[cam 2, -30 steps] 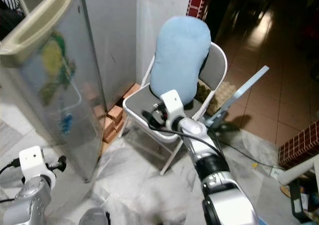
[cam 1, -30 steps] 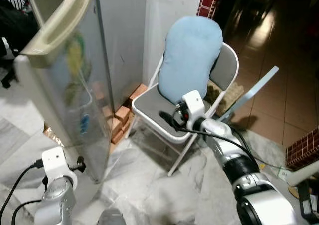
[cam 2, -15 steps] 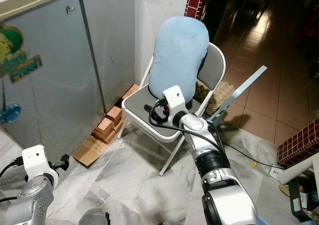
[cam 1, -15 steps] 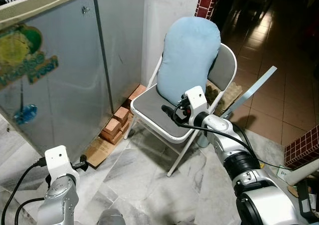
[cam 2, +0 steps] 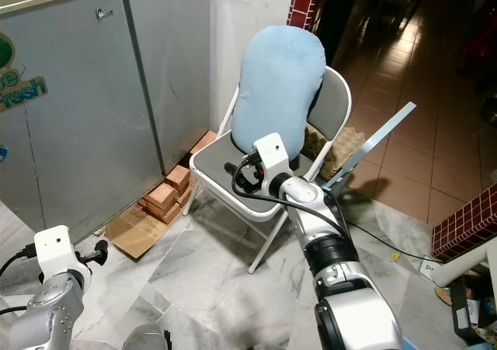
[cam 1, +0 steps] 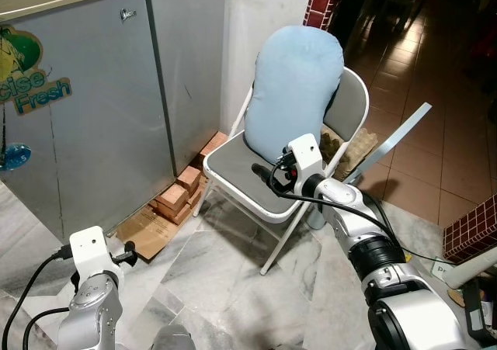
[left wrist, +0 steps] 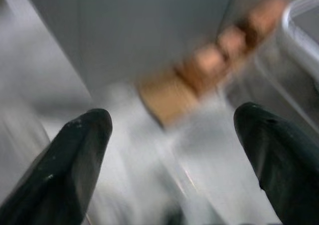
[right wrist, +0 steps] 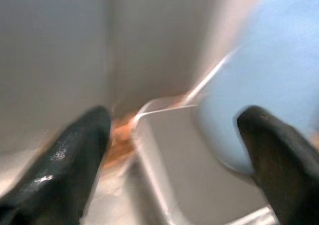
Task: Restocking fridge
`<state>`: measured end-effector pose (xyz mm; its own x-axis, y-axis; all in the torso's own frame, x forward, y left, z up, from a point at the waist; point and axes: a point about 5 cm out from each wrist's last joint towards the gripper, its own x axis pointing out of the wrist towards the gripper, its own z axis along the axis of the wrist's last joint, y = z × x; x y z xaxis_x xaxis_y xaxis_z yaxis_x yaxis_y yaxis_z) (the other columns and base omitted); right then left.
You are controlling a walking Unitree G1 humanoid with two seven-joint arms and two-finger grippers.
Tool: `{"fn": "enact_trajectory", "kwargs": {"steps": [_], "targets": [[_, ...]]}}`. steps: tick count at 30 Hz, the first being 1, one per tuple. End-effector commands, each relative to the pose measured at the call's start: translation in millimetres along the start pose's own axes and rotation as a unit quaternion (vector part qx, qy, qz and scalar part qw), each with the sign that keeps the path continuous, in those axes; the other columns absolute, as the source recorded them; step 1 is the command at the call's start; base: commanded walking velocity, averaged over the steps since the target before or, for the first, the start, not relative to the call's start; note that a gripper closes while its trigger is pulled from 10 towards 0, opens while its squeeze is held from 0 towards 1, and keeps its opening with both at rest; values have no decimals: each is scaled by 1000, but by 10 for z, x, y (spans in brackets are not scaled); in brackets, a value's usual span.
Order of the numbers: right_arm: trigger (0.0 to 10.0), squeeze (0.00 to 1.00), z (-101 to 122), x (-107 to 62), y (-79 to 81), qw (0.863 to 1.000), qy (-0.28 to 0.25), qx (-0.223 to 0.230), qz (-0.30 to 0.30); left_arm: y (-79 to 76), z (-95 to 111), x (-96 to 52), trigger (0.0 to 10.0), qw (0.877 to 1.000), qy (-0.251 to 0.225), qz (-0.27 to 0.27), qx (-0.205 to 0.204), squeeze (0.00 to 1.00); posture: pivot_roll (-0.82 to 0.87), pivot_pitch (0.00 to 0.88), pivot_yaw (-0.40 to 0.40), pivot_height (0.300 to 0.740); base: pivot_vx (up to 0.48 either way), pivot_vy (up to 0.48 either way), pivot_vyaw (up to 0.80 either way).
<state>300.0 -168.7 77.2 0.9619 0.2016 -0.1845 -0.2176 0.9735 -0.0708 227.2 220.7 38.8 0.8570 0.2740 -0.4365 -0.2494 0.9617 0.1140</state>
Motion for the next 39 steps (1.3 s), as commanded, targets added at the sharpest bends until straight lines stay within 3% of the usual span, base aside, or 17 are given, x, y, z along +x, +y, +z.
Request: {"fn": "enact_trajectory", "kwargs": {"steps": [1,7,16,24,31,39], "targets": [[10000,0,-21,-193,-306,995,2,0,-96,-94,341,-14,10000,995,-91,-23,46,0,61,0,-52,740,0,0,0],[10000,0,236,-49,-286,993,-57,35,-97,-136,425,19,10000,993,-108,-27,40,0,67,0,-44,740,0,0,0],[10000,0,274,-49,-209,993,-44,38,-102,-160,494,64,10000,991,-122,-26,44,0,80,0,-43,740,0,251,0],[10000,0,400,-51,-183,998,-52,-24,-41,-269,752,5,10000,984,-164,-53,39,0,67,0,-24,740,0,480,0],[10000,0,363,-100,-239,995,-45,5,-84,-317,766,-18,10000,985,-166,-50,7,0,42,0,-46,740,0,480,0],[10000,0,310,-121,-157,992,-48,38,-111,-245,810,47,10000,984,-174,-29,-8,0,41,0,-64,740,0,480,0]]}}
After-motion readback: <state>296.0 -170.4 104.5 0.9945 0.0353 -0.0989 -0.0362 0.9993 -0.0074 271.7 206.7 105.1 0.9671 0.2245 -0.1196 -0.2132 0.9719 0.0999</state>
